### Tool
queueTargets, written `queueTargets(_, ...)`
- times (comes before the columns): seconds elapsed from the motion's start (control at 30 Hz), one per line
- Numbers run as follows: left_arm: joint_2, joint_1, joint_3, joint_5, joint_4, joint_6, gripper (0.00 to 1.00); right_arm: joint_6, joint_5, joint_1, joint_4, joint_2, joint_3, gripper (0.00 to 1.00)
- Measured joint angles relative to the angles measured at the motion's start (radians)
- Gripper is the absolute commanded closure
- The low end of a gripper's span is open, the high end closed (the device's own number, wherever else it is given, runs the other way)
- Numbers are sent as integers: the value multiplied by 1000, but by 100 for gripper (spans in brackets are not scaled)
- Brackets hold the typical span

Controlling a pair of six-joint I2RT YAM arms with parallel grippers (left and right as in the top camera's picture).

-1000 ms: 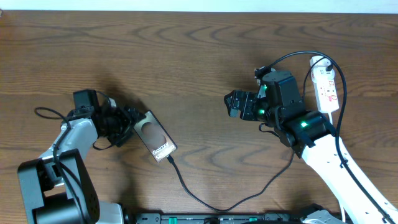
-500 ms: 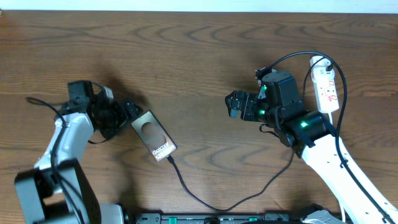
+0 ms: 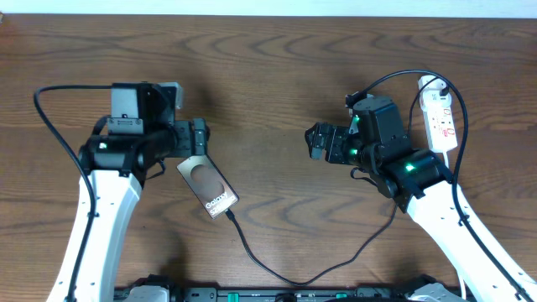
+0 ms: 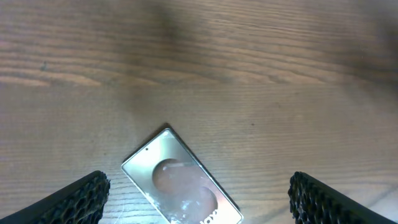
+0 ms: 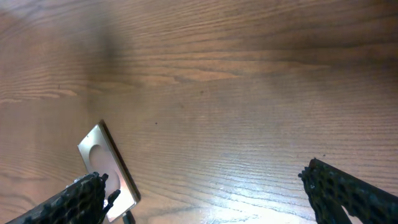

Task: Plug charger to phone and switch on socket
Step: 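Lower the phone flat onto the table with the left gripper and release, then move the right gripper over the power strip's orange switch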

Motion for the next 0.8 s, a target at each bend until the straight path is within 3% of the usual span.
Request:
queueTargets(0.33, -3, -12, 0, -23, -2, 16, 7, -59, -51, -6, -36, 2, 15, 1)
queueTargets(0.5, -3, -12, 0, -30, -4, 18, 7, -175, -126, -168, -457, 40, 300, 1)
queueTargets(0.8, -3, -12, 0, -34, -3, 18, 7, -461, -177, -607, -871, 194, 829, 1)
